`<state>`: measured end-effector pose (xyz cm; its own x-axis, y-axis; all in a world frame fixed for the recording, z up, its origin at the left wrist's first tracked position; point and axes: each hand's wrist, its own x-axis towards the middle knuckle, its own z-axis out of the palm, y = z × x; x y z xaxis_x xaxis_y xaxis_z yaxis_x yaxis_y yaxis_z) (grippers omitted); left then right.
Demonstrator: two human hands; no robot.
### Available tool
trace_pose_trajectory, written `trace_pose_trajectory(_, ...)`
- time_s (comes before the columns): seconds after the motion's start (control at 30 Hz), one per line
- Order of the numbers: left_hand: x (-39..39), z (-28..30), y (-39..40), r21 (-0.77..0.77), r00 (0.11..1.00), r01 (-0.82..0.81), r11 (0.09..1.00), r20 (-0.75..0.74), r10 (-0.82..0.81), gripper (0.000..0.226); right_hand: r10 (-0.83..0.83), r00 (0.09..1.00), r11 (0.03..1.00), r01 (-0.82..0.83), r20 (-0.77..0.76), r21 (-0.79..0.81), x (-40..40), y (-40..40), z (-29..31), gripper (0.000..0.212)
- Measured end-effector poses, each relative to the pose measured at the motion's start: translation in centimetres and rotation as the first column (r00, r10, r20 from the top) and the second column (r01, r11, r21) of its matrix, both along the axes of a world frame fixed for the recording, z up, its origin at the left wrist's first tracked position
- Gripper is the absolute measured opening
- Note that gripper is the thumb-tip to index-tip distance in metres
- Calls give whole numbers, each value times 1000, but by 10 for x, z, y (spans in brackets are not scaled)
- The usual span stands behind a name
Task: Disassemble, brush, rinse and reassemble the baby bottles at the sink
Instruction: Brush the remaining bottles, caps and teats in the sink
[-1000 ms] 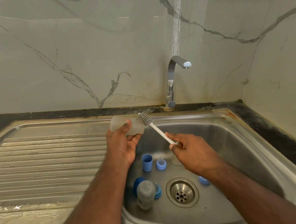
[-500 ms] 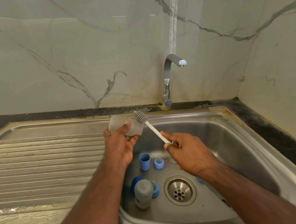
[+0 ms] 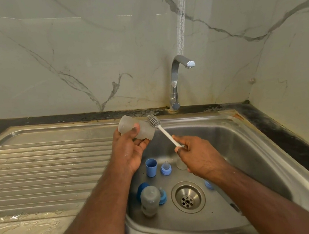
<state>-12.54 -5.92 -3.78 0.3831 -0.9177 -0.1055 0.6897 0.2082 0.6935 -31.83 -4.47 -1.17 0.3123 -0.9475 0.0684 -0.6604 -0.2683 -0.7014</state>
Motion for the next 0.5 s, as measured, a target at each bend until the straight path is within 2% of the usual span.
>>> trace_pose_trajectory(0.27,5,2,-1,-16,987,45,999,-153,-47,45,40,988,994,-54,148,96,-2,6,-1,44)
trace_pose_trajectory(0.5,3,3,-1,45,1000,12,999,23,-14,54,61,988,994,-73,143,84,1,12,0,45)
